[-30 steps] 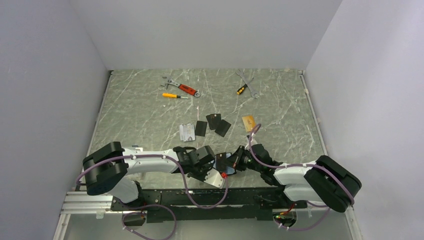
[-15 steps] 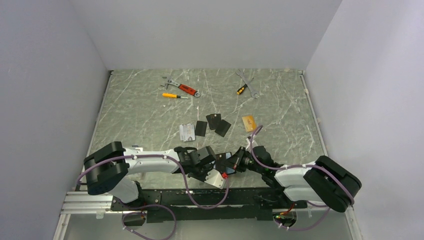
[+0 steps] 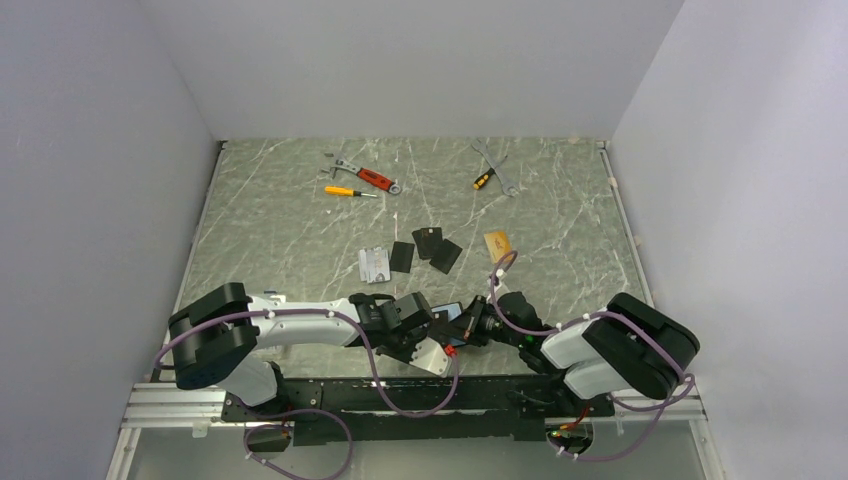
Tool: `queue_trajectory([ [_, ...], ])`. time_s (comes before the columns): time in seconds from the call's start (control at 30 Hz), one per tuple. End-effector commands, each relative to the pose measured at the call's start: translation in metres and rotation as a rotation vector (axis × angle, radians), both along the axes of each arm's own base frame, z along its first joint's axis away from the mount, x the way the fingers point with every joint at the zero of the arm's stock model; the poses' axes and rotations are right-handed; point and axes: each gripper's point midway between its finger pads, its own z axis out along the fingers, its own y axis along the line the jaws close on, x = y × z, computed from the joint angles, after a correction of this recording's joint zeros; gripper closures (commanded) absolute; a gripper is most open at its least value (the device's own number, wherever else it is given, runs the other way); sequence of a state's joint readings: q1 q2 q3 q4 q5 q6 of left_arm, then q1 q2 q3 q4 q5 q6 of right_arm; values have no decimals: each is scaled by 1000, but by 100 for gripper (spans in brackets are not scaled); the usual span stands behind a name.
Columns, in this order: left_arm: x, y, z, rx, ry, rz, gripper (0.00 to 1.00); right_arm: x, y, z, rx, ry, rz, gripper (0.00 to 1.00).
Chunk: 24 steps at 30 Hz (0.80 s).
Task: Put the credit cards into the card holder
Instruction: Insert the credit card into the card holder.
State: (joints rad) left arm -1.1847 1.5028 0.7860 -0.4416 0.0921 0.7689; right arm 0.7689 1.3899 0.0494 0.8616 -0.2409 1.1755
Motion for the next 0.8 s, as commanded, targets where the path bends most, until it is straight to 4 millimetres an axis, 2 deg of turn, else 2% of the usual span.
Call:
queue_trajectory([
  [0.0,-8,-5,-4,-1,33,-18,89,-4,3,-3,-19,-4,38,100],
  [0.13,-7,-5,-4,2,28,-15,90,-7,1,-9,-54,17,44,100],
  [0.33,-10,-2,-6,12,38,-14,92,-13,-15,-18,-112,47,6,100],
  [0.77,-9,-3,-6,22,29,-17,96,-17,4,-21,-93,65,97,100],
])
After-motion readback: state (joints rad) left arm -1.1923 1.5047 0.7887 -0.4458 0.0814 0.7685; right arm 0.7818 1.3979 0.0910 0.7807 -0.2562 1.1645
